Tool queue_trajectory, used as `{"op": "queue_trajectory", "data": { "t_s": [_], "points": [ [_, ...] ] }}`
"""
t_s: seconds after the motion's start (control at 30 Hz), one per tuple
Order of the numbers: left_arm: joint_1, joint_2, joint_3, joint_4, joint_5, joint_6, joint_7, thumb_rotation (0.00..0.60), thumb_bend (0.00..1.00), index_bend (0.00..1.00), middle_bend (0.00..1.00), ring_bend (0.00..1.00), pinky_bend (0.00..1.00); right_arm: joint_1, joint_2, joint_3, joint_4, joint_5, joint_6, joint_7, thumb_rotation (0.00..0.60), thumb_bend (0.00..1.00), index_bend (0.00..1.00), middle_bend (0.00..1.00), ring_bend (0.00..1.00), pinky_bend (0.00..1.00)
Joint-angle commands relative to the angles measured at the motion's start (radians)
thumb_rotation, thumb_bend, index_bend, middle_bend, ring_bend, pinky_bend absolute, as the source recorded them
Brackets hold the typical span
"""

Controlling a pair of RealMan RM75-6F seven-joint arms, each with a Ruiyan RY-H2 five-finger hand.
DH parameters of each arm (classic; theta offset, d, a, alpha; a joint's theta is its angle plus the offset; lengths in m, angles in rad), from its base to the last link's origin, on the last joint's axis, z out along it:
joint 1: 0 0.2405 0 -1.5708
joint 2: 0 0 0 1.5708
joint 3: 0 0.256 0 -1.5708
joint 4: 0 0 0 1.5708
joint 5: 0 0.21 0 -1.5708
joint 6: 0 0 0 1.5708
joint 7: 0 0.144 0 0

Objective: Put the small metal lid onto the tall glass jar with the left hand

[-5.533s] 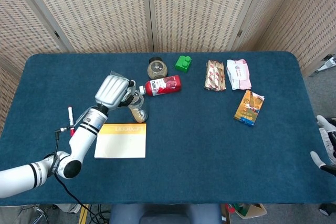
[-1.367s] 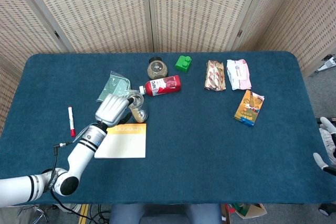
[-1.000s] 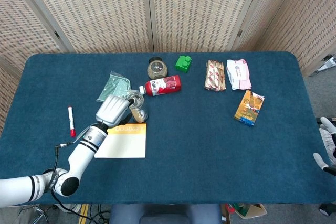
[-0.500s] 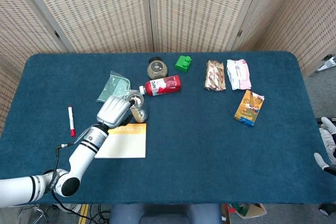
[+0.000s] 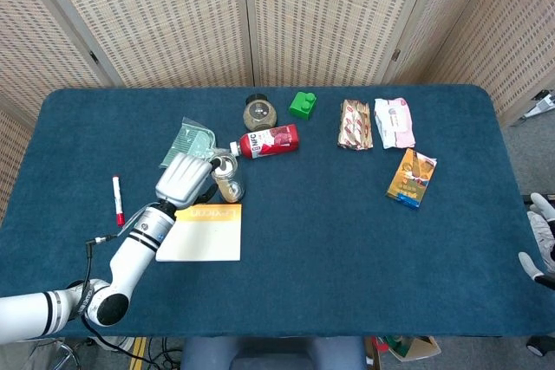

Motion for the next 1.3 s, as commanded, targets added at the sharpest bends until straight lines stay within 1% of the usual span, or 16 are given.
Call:
{"op": "queue_trajectory", "data": {
  "t_s": [0.03, 0.33, 0.57, 0.73, 0.9, 1.0, 1.1, 1.17, 1.3],
  "points": [
    [0.005, 0.008, -0.011, -0.010, 0.003, 0.012, -0.011, 0.600, 0.42, 0.37, 1.00, 1.00, 1.00, 0.000, 0.000, 0.000, -0.001, 0.000, 0.000, 0.001, 0.600, 0.30, 0.02, 0.22, 0.08, 0.23],
    [0.009, 0.019, -0.016, -0.006, -0.012, 0.014, -0.010, 0.600, 0.42, 0.35, 1.00, 1.00, 1.00, 0.002, 0.013, 0.010, -0.010, 0.002, 0.011, -0.006, 0.600, 0.31, 0.02, 0.22, 0.08, 0.23],
    [0.022, 0.035, -0.024, -0.009, -0.022, 0.036, -0.016, 0.600, 0.42, 0.27, 1.00, 1.00, 1.00, 0.004, 0.033, 0.024, -0.027, 0.014, 0.019, -0.020, 0.600, 0.30, 0.02, 0.22, 0.08, 0.23],
    [0.049, 0.069, -0.023, -0.038, -0.020, 0.062, -0.027, 0.600, 0.42, 0.25, 0.98, 0.96, 1.00, 0.009, 0.046, 0.032, -0.041, 0.023, 0.015, -0.030, 0.600, 0.30, 0.02, 0.22, 0.08, 0.23],
    [0.103, 0.122, -0.014, -0.093, -0.032, 0.113, -0.039, 0.600, 0.42, 0.24, 0.86, 0.83, 1.00, 0.015, 0.056, 0.035, -0.049, 0.036, -0.003, -0.031, 0.600, 0.30, 0.02, 0.22, 0.08, 0.23],
    [0.150, 0.151, 0.001, -0.130, -0.031, 0.164, -0.047, 0.600, 0.41, 0.23, 0.74, 0.70, 1.00, 0.019, 0.059, 0.036, -0.049, 0.045, -0.017, -0.027, 0.600, 0.30, 0.02, 0.22, 0.08, 0.23],
    [0.202, 0.173, 0.025, -0.163, -0.019, 0.219, -0.053, 0.600, 0.41, 0.23, 0.64, 0.62, 0.99, 0.025, 0.058, 0.037, -0.049, 0.048, -0.029, -0.026, 0.600, 0.31, 0.02, 0.22, 0.08, 0.23],
    [0.237, 0.185, 0.042, -0.182, -0.008, 0.252, -0.059, 0.600, 0.40, 0.23, 0.56, 0.57, 0.93, 0.029, 0.057, 0.038, -0.049, 0.047, -0.033, -0.026, 0.600, 0.30, 0.02, 0.22, 0.08, 0.23],
    [0.317, 0.193, 0.080, -0.203, 0.040, 0.327, -0.100, 0.600, 0.39, 0.23, 0.46, 0.48, 0.76, 0.037, 0.049, 0.038, -0.047, 0.041, -0.040, -0.026, 0.600, 0.30, 0.02, 0.22, 0.08, 0.23]
  ]
}}
